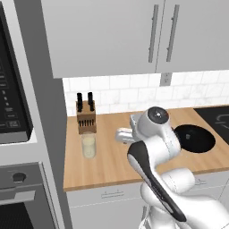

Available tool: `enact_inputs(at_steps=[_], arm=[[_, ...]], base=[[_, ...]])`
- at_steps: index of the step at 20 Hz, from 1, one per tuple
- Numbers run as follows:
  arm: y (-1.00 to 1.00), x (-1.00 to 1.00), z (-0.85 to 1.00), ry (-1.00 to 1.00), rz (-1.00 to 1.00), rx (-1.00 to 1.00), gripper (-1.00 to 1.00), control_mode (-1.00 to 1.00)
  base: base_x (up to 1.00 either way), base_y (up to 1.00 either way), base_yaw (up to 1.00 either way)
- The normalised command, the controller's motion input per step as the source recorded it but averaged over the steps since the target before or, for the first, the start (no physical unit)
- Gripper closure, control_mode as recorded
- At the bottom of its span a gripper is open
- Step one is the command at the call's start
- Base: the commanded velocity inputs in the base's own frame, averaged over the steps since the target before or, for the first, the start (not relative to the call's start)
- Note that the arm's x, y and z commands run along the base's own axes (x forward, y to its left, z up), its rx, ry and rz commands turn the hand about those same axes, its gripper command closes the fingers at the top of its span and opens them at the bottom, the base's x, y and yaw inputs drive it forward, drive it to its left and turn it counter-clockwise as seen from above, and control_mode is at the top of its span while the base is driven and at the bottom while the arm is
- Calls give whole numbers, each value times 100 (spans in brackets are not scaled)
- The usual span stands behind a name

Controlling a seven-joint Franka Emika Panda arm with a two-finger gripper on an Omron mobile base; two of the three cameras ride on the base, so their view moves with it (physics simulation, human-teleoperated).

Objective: Grab a lemon wedge from the fridge and one ice cube from the ice bowl, and put them in the glass of lemonade.

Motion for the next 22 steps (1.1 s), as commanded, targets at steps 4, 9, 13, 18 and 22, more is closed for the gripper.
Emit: enact_inputs(at_steps=[4,9,13,18,22], arm=[[-100,-52,51,0,6,-12,-100,-100],[-100,-41,44,0,2,-1,-100,-100],[-87,-30,-2,0,3,-1,-100,-100],[-15,-21,-11,0,3,-7,-100,-100],[0,-1,-3,1,5,0,-100,-100]], base=[[0,0,0],[0,0,0],[0,0,0],[0,0,0],[0,0,0]])
